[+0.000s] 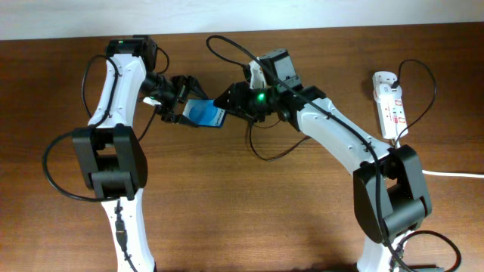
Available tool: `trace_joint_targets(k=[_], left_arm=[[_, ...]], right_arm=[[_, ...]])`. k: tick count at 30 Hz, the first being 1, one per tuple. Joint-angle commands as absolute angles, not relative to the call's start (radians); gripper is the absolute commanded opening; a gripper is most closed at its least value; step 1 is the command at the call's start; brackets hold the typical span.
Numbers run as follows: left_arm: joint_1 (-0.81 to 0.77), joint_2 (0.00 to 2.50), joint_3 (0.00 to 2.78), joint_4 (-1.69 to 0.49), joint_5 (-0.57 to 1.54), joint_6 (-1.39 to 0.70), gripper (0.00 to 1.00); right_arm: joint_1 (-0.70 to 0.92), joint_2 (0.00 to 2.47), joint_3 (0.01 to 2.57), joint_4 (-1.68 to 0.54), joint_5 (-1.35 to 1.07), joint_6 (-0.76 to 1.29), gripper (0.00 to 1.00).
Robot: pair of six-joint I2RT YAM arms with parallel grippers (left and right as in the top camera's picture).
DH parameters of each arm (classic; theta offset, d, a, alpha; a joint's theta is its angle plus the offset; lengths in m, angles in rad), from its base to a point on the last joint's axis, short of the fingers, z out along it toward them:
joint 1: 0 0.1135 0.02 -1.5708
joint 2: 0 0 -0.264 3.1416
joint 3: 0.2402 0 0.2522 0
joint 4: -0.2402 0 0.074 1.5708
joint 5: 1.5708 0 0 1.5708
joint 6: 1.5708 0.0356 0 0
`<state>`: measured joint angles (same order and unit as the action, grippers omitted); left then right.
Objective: Plug charger to phone and switch on socket
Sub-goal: 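Move the right gripper to the phone and grasp its side edge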
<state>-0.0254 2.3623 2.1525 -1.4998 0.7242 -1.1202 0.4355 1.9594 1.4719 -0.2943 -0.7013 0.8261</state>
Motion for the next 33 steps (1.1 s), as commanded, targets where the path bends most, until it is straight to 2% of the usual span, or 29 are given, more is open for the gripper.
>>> trace_joint_targets(k=[1, 7, 14, 25, 26, 28, 30, 31, 32, 33], left_arm=[[-0.022, 2.356, 2.178, -1.501, 0.737, -1.14, 0.0], [-0.041, 2.356, 2.178, -1.506, 0.781, -1.139, 0.0], [-0.081, 2.356, 2.178, -1.505, 0.809, -1.139, 0.0], [-0.083, 2.356, 2.178, -1.505, 0.826, -1.139, 0.02], [-0.083, 2.356, 2.178, -1.505, 0.826, -1.139, 0.06], [-0.083, 2.356, 2.178, -1.505, 0.826, -1.139, 0.25], [-0.083, 2.356, 2.178, -1.505, 0.826, -1.139, 0.37], [-0.083, 2.356, 2.178, -1.505, 0.827, -1.139, 0.48], [-0.083, 2.356, 2.178, -1.504, 0.826, -1.139, 0.69], [-0.083, 2.356, 2.178, -1.504, 0.826, -1.138, 0.8]], right_arm=[[0.461, 1.968, 1.493, -0.316, -0.663, 0.848, 0.51], [0.53, 1.97, 1.493, -0.325, -0.533, 0.852, 0.5], [0.53, 1.97, 1.493, -0.325, -0.485, 0.854, 0.41], [0.53, 1.97, 1.493, -0.348, -0.466, 0.855, 0.17], [0.53, 1.97, 1.493, -0.348, -0.466, 0.855, 0.15], [0.53, 1.97, 1.493, -0.349, -0.466, 0.855, 0.04], [0.53, 1.97, 1.493, -0.349, -0.466, 0.855, 0.04], [0.53, 1.97, 1.493, -0.349, -0.467, 0.855, 0.04], [0.529, 1.97, 1.493, -0.348, -0.477, 0.858, 0.04], [0.527, 1.97, 1.493, -0.349, -0.494, 0.873, 0.04]])
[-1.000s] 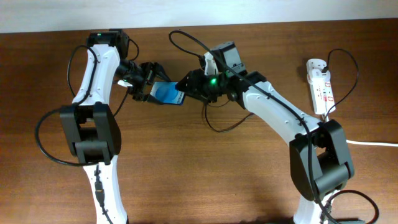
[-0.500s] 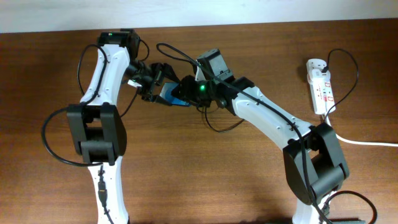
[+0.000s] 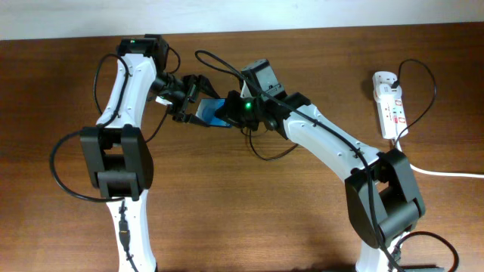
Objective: Plug charger to phone and switch on socket
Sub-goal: 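Move the right gripper to the phone and grasp its side edge, then open the left gripper and pull the phone away with the right gripper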
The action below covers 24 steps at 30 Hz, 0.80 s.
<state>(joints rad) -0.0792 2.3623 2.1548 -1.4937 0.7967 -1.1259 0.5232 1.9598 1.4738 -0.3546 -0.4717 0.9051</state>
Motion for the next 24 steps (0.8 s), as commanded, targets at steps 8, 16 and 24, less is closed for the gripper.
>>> trace_joint_targets(k=[8, 16, 24], left_arm=[[-0.075, 2.356, 2.178, -1.429, 0.932, -0.934, 0.99], [-0.057, 2.356, 2.178, -1.212, 1.28, -0.489, 0.99], [-0.056, 2.356, 2.178, -1.212, 1.28, -0.473, 1.0]], right_arm=[[0.445, 1.891, 1.493, -0.384, -0.52, 0.845, 0.04], [0.228, 1.631, 1.493, -0.684, -0.472, 0.736, 0.04], [0.187, 1.299, 1.372, -0.675, -0.399, 0.773, 0.04]])
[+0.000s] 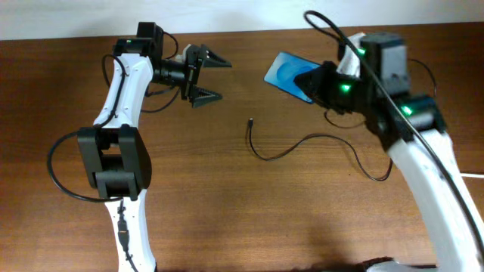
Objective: Plug charger to phone and switch on socket
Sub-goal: 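Open the left gripper and pull the phone away with the right gripper, then bring the phone back to the left gripper and regrasp its bottom edge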
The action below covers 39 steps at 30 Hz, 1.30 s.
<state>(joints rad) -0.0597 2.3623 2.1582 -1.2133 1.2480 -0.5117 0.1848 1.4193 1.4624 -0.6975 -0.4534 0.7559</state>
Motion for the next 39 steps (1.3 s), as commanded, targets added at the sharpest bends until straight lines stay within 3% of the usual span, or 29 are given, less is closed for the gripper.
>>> trace_joint_targets(k=[1, 4, 7, 10, 15, 21, 22, 29, 39], left_arm=[[-0.056, 2.356, 2.178, -1.212, 1.28, -0.473, 1.0], [-0.056, 2.356, 2.178, -1.212, 1.28, -0.473, 1.0], [-0.056, 2.356, 2.178, -1.211, 1.279, -0.473, 1.0], [-0.058, 2.356, 2.178, -1.185, 1.277, -0.473, 1.0], [-0.085, 2.356, 2.178, -1.128, 1.276, -0.474, 0.99], [-0.109, 2.356, 2.178, -1.045, 1.276, -0.532, 0.96], [-0.11, 2.356, 2.178, -1.007, 1.278, -0.572, 0.91], [-0.138, 2.356, 2.178, -0.804, 1.314, -0.654, 0.79], [-0.183, 2.356, 2.178, -0.603, 1.286, -0.867, 0.76]], right_arm=[[0.182, 1.242, 1.306, -0.637, -0.379, 0.786, 0.04], [0.137, 1.034, 1.008, -0.372, -0.371, 0.894, 0.04], [0.118, 0.918, 0.712, -0.027, -0.313, 1.161, 0.04], [0.154, 0.973, 0.587, 0.186, -0.216, 1.404, 0.04], [0.277, 1.283, 0.658, 0.495, -0.134, 1.624, 0.04], [0.329, 1.557, 0.875, 0.565, -0.203, 1.718, 0.04], [0.347, 1.588, 0.92, 0.565, -0.201, 1.718, 0.04], [0.374, 1.611, 0.968, 0.537, -0.152, 1.718, 0.04], [0.382, 1.611, 0.968, 0.535, -0.148, 1.719, 0.04]])
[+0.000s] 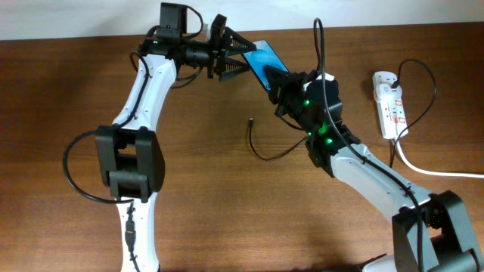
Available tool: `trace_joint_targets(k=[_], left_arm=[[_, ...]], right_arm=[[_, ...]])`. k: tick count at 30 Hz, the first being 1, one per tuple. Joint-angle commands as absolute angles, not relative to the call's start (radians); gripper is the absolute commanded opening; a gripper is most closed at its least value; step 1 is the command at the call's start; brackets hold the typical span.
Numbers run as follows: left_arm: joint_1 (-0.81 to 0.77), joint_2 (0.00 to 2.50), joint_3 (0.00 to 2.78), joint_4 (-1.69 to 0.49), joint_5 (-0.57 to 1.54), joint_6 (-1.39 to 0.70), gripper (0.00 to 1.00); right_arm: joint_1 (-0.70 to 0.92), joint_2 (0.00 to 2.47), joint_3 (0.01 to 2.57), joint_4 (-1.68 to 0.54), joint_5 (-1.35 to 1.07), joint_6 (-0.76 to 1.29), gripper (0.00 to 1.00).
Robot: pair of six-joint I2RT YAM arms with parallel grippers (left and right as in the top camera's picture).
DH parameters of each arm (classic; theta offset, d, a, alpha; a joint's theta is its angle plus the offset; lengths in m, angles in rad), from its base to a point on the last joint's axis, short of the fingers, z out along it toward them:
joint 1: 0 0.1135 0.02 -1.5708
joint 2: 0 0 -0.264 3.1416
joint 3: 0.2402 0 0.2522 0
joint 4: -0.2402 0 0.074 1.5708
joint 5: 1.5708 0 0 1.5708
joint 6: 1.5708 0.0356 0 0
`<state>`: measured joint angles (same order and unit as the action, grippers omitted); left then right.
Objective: Plug charger to phone and switch on socket
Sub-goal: 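Bring the phone back to the left gripper and regrasp its bottom edge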
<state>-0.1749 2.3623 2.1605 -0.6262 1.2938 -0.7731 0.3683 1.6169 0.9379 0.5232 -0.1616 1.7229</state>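
The blue phone (262,59) is held tilted above the table's back centre, with my right gripper (280,80) shut on its right end. From the left, my left gripper (243,57) reaches it with fingers spread, the tips at the phone's left end. The charger cable's plug (250,120) lies loose on the table below them, and its black cable (274,156) curls off to the right. Far right lies the white power strip (388,102) with a plug in it.
A white mains lead (442,173) runs from the power strip off the right edge. Black arm cables (318,45) loop above the right wrist. The table's back edge meets a white wall just behind the grippers.
My right gripper has moved the phone left, from the right side to the back centre. My left gripper has moved right and back, and its open fingers now stand at the phone's left end.
Both grippers were at the blue phone left of centre, and stayed so a second later. Then the right gripper alone held the phone far to the right, with the left open and apart. Now the two meet again at the back centre.
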Motion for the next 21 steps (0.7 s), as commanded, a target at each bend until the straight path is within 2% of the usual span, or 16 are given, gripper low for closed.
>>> trace_joint_targets(k=[1, 4, 7, 10, 11, 12, 14, 18, 21], left_arm=[[-0.191, 2.356, 2.178, -0.583, 1.277, -0.895, 0.75], [-0.205, 2.356, 2.178, -0.48, 1.25, -0.987, 0.62], [-0.223, 2.356, 2.178, -0.342, 1.248, -1.071, 0.56], [-0.241, 2.356, 2.178, -0.299, 1.225, -1.097, 0.45], [-0.246, 2.356, 2.178, -0.299, 1.216, -1.099, 0.4], [-0.253, 2.356, 2.178, -0.3, 1.207, -1.099, 0.24], [-0.259, 2.356, 2.178, -0.299, 1.205, -1.1, 0.15], [-0.269, 2.356, 2.178, -0.299, 1.208, -1.104, 0.12], [-0.281, 2.356, 2.178, -0.299, 1.208, -1.107, 0.16]], right_arm=[[0.386, 1.611, 0.968, 0.535, -0.141, 1.72, 0.04], [0.388, 1.611, 0.968, 0.534, -0.141, 1.738, 0.04], [0.388, 1.611, 0.968, 0.532, -0.142, 1.769, 0.04], [0.388, 1.611, 0.968, 0.53, -0.142, 1.799, 0.04], [0.388, 1.611, 0.968, 0.525, -0.141, 1.811, 0.04], [0.388, 1.611, 0.968, 0.511, -0.141, 1.829, 0.04], [0.388, 1.611, 0.968, 0.501, -0.12, 1.839, 0.04], [0.388, 1.611, 0.968, 0.501, -0.077, 1.842, 0.04], [0.387, 1.611, 0.968, 0.501, -0.065, 1.842, 0.04]])
